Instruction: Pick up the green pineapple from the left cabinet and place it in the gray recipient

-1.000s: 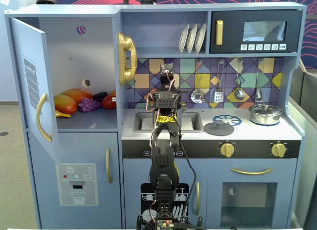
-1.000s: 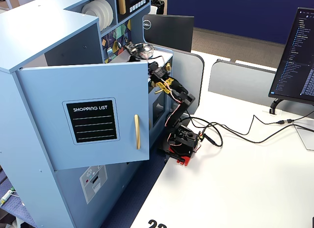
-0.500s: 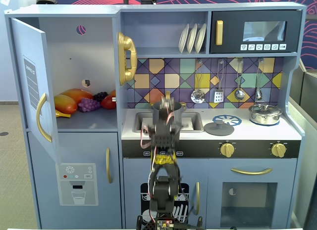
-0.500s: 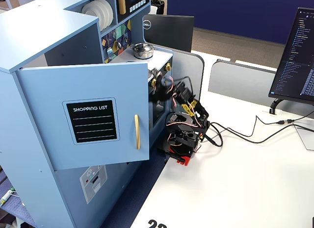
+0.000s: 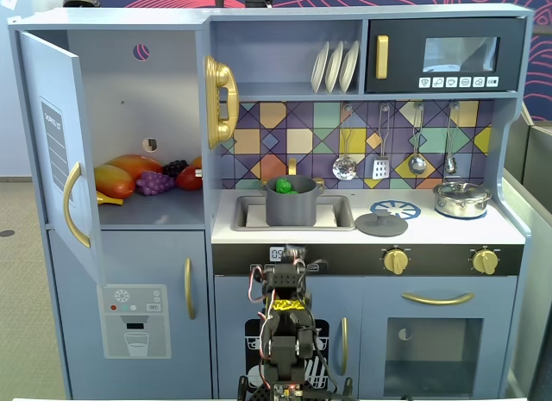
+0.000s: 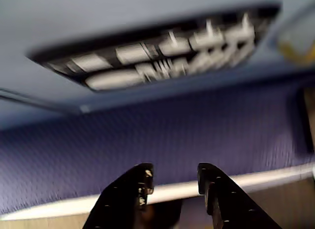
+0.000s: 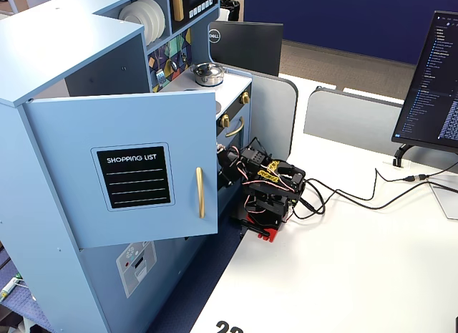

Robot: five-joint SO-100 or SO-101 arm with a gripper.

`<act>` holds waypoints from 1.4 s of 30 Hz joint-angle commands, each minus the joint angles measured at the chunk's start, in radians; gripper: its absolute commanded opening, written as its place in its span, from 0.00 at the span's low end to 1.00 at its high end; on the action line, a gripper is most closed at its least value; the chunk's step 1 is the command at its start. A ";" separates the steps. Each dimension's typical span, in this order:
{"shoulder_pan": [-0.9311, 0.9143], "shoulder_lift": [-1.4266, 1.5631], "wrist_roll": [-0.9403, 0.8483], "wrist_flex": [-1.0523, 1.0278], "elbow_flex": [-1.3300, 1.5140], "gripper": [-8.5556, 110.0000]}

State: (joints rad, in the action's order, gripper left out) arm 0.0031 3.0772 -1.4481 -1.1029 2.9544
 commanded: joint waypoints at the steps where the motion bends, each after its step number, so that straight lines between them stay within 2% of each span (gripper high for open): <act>1: 0.026 0.023 0.005 -0.008 0.046 0.07; 7: 0.054 0.049 0.051 -0.181 0.046 0.10; 16: 0.041 0.101 -0.091 -0.428 0.048 0.11; 42: 0.038 0.101 -0.063 -0.426 0.048 0.11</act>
